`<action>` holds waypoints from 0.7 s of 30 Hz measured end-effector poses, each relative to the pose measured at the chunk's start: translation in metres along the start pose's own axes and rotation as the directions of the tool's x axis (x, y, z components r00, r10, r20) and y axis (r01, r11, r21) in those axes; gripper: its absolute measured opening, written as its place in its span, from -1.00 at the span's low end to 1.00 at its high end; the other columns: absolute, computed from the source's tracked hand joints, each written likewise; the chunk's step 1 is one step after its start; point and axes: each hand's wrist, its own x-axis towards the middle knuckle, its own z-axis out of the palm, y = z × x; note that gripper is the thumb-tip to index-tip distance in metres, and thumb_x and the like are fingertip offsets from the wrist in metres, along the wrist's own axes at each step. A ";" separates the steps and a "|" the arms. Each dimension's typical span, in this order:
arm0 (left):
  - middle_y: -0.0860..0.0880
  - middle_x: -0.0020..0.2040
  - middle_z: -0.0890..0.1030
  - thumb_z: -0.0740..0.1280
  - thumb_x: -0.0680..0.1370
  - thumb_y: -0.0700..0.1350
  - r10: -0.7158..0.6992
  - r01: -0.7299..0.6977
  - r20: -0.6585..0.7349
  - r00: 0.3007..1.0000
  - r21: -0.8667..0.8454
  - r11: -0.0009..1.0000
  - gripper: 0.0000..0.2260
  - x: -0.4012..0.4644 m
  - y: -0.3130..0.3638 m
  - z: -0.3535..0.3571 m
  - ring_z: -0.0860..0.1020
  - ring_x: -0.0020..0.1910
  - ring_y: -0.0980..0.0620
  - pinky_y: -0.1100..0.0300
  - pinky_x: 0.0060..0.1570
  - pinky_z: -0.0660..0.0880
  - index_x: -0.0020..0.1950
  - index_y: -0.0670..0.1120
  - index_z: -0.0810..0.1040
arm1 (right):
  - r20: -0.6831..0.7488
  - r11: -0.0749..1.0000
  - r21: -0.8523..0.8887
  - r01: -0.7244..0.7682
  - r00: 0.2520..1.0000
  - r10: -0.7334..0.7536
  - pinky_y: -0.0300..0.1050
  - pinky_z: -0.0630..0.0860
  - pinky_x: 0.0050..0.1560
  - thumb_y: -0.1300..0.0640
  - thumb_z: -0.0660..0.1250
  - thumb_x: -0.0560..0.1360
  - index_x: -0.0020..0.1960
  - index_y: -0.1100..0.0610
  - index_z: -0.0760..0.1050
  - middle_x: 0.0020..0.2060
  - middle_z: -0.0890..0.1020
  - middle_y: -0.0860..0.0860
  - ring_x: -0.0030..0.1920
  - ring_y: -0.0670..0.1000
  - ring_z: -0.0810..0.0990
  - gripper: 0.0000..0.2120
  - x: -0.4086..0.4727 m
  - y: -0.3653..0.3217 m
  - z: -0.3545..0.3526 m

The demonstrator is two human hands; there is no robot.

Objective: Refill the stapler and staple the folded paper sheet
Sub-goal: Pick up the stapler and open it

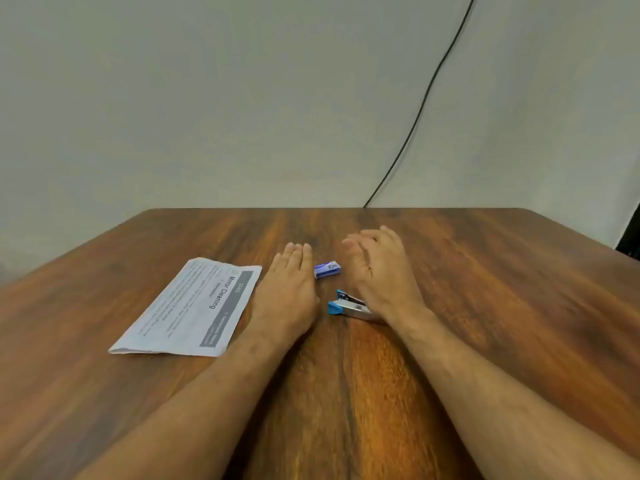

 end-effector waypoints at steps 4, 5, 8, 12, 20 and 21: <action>-0.10 0.19 0.64 0.12 0.55 -0.17 -0.038 0.038 0.002 0.999 -0.146 0.989 -0.57 -0.002 -0.006 0.003 0.60 0.13 -0.14 -0.07 0.13 0.54 0.38 -0.03 0.52 | 0.051 0.993 0.115 0.025 0.998 -0.031 -0.46 0.22 0.13 -0.23 0.18 0.53 -0.02 -0.02 0.72 -0.09 0.71 -0.14 0.12 -0.05 0.54 -0.58 -0.016 0.007 0.004; -0.08 0.13 0.66 0.13 0.54 -0.17 -0.036 0.036 0.005 0.999 -0.152 0.988 -0.61 -0.002 -0.006 0.004 0.61 0.07 -0.14 -0.07 0.07 0.55 0.31 -0.03 0.56 | 0.070 0.991 0.135 0.012 0.997 -0.022 -0.46 0.23 0.11 -0.23 0.21 0.51 -0.02 -0.03 0.72 -0.08 0.71 -0.15 0.11 -0.06 0.54 -0.61 -0.019 0.010 0.007; -0.07 0.07 0.68 0.15 0.55 -0.16 -0.017 0.016 -0.013 1.000 -0.138 0.990 -0.69 -0.002 -0.004 0.002 0.61 0.00 -0.13 -0.02 -0.02 0.54 0.21 -0.05 0.59 | 0.113 0.990 0.136 -0.028 0.993 0.012 -0.42 0.28 0.06 -0.17 0.27 0.49 0.03 -0.03 0.72 -0.03 0.71 -0.15 0.12 -0.06 0.53 -0.66 -0.022 0.011 0.008; -0.07 0.08 0.69 0.20 0.53 -0.14 0.001 -0.003 -0.026 1.000 -0.107 0.994 -0.69 0.000 -0.001 0.004 0.62 0.02 -0.13 0.01 -0.04 0.51 0.21 -0.04 0.61 | 0.189 0.988 0.129 -0.079 0.981 0.054 -0.27 0.36 -0.05 -0.11 0.34 0.40 0.03 -0.04 0.70 -0.11 0.69 -0.13 0.03 -0.07 0.54 -0.71 -0.022 0.011 0.009; -0.05 0.10 0.71 0.29 0.52 -0.12 0.104 -0.106 -0.027 0.994 -0.078 0.991 -0.65 -0.001 0.004 -0.002 0.63 0.05 -0.11 0.04 -0.03 0.50 0.29 0.06 0.60 | 0.383 0.986 0.055 -0.159 0.915 0.126 0.10 0.48 0.08 0.11 0.41 0.31 0.08 -0.10 0.51 -0.32 0.55 -0.11 -0.22 -0.11 0.52 -0.65 -0.020 0.014 0.012; -0.05 0.13 0.71 0.29 0.51 -0.13 0.117 -0.119 -0.034 0.993 -0.083 0.989 -0.61 -0.002 0.003 -0.002 0.63 0.08 -0.12 0.04 -0.01 0.51 0.32 0.06 0.59 | 0.368 0.979 0.103 -0.178 0.921 0.129 0.08 0.51 0.02 0.14 0.43 0.33 0.07 -0.08 0.51 -0.32 0.57 -0.09 -0.29 -0.14 0.54 -0.66 -0.020 0.014 0.012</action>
